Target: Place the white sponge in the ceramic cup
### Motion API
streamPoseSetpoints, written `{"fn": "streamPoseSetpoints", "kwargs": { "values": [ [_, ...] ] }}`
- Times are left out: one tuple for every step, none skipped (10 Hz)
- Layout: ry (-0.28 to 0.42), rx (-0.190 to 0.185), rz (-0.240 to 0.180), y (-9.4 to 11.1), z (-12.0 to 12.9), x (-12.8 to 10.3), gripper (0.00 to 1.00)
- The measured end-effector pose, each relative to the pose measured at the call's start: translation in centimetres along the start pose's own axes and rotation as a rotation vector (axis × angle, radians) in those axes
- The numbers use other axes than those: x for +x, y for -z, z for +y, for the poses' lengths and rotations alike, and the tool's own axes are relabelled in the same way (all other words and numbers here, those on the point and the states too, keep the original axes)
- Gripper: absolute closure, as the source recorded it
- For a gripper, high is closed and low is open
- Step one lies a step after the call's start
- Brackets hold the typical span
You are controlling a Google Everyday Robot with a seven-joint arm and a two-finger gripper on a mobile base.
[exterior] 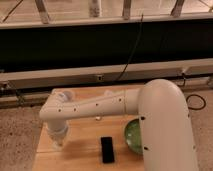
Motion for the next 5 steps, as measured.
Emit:
{"fn": "streamPoseSetpoints", "kwargs": {
  "values": [
    [-0.013, 0.008, 0.01, 1.1, 0.0, 1.1, 1.0],
    [-0.018, 0.008, 0.016, 1.8, 0.1, 1.6, 1.0],
    [-0.027, 0.011, 0.019, 2.3, -0.2, 2.0, 1.0],
    [-0.034, 0.013, 0.02, 2.7, -0.4, 2.4, 1.0],
    [-0.049, 0.015, 0.026, 3.6, 0.0, 3.4, 1.0]
  ]
}}
